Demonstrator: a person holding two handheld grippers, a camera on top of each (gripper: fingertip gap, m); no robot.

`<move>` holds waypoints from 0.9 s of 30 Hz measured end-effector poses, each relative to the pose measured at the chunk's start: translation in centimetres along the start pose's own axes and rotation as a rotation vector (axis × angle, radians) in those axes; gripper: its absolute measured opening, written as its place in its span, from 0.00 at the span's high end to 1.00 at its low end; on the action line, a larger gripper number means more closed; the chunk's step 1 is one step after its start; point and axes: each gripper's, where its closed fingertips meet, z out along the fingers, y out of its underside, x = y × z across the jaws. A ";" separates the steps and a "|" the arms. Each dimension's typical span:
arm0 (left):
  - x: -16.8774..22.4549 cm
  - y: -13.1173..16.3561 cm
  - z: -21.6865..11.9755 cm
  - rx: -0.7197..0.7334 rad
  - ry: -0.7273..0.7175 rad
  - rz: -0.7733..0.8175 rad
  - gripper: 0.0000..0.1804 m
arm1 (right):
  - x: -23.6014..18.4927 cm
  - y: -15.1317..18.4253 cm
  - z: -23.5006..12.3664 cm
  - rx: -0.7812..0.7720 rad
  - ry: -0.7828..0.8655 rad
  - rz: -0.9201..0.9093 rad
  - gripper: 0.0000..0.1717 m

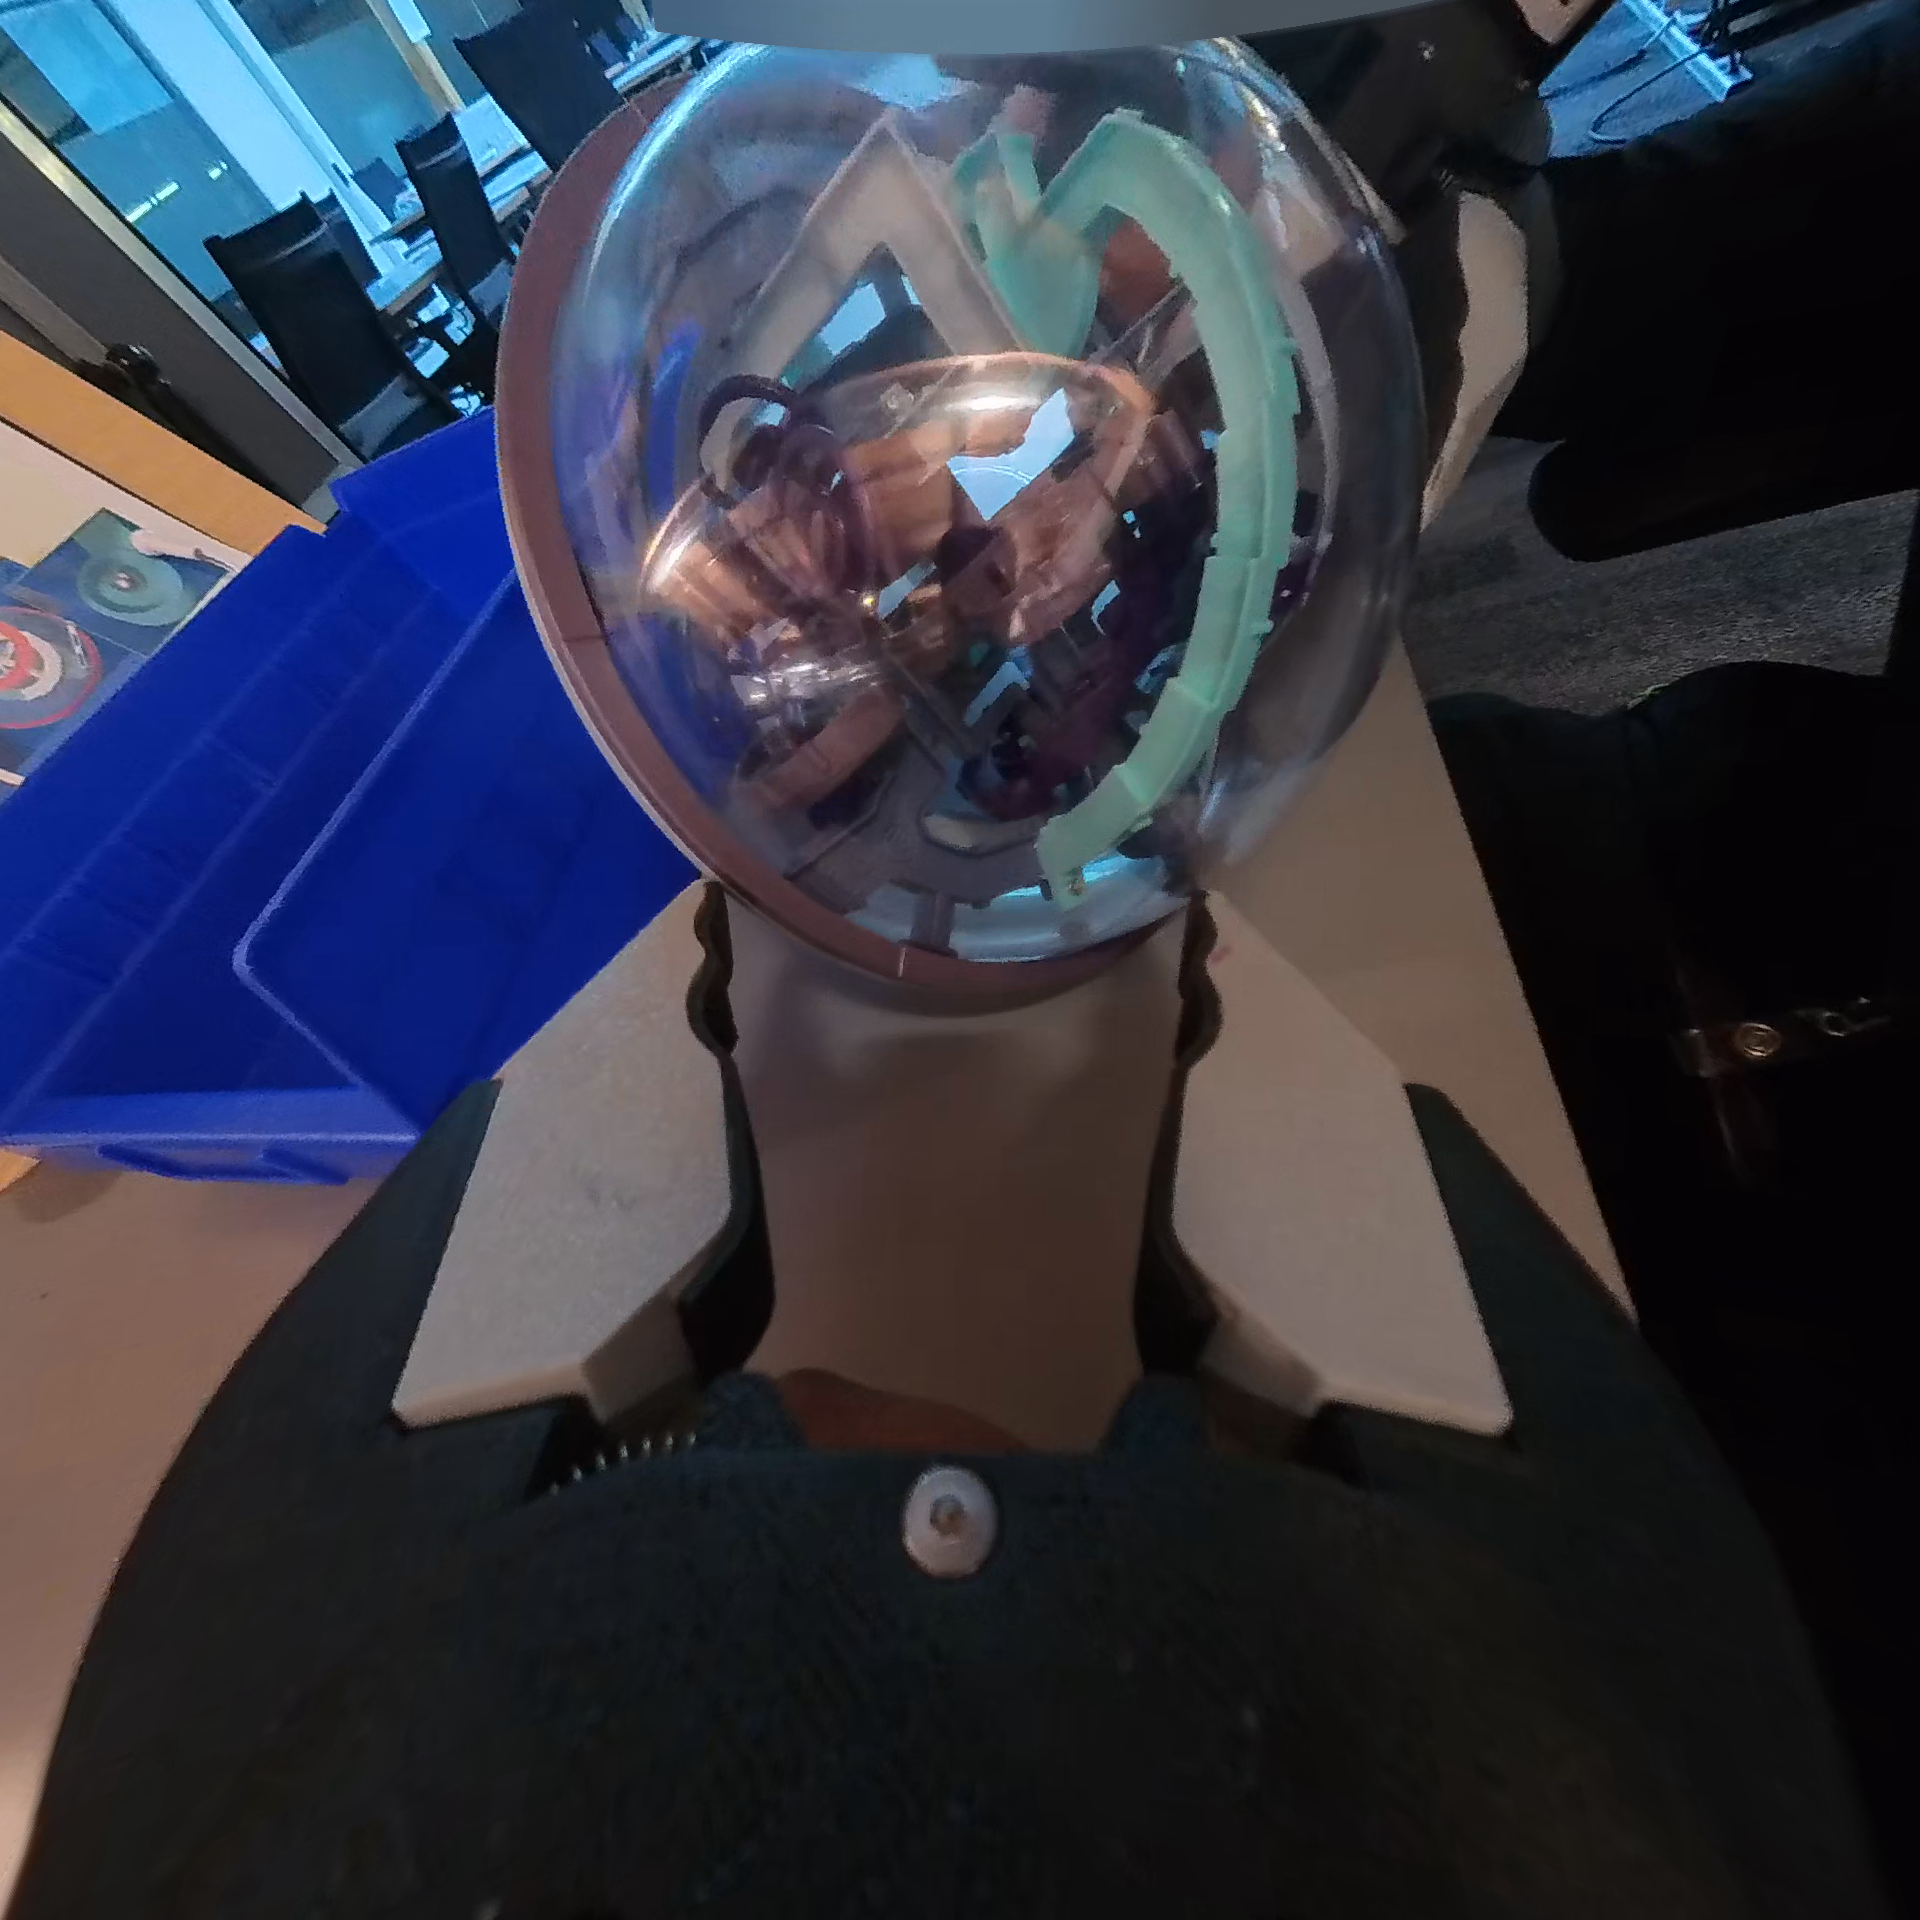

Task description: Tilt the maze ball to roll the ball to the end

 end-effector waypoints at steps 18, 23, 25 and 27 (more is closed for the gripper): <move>0.0 0.0 0.0 0.006 0.017 -0.021 0.53 | -0.2 -0.3 -0.2 0.005 0.018 -0.053 0.40; 0.0 0.0 0.0 0.007 0.020 -0.025 0.53 | -0.2 -0.3 -0.2 0.005 0.018 -0.047 0.40; -0.1 0.0 0.0 0.005 0.019 -0.025 0.53 | -0.1 -0.3 -0.2 0.006 0.017 -0.041 0.40; -0.1 0.0 0.0 0.005 0.017 -0.024 0.53 | -0.1 -0.3 -0.2 0.007 0.017 -0.033 0.40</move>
